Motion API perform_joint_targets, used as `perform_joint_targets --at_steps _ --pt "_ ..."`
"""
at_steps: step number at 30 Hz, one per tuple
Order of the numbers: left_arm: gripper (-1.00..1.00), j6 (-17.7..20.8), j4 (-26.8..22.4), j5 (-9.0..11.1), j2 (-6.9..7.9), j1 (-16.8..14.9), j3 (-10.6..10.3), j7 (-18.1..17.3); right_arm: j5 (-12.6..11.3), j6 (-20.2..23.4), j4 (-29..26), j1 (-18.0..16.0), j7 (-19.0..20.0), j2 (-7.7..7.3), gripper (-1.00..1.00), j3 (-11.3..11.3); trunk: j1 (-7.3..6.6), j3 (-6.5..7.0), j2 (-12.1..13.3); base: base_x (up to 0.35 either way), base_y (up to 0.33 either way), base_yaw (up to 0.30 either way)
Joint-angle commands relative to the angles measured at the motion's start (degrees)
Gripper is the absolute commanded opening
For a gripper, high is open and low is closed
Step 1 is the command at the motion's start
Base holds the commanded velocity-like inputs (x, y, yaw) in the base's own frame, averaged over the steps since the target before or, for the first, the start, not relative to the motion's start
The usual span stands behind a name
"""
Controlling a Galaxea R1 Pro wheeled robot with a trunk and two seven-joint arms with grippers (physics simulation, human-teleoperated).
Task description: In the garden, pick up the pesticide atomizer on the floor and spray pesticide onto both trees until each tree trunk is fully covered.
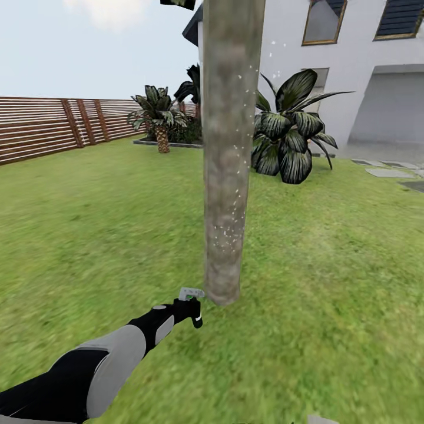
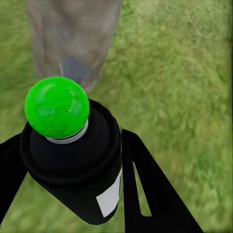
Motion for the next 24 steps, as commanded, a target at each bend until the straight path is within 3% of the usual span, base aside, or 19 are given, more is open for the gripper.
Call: perform_joint_targets --at_steps 1,16,24 --pt "-1.00 -0.1 0.0 -0.3 0.02 0.0 0.2 -0.1 -0.1 -0.6 0.3 -0.1 0.1 0.01 1.00 -0.4 -0.01 -0.05 0.0 0.000 0.350 -0.296" --pt "-1.00 -0.1 0.0 -0.3 0.02 0.0 0.2 -0.1 -0.1 -0.6 0.3 -0.1 0.1 0.01 1.00 -0.4 -0.01 -0.05 0.0 0.028 0.350 -0.187" --pt "-1.00 -0.2 0.0 -0.3 -0.04 0.0 0.2 -0.1 -0.1 -0.6 0.3 -0.1 0.1 0.02 1.00 -0.4 -0.01 -0.05 0.0 0.200 0.245 -0.293"
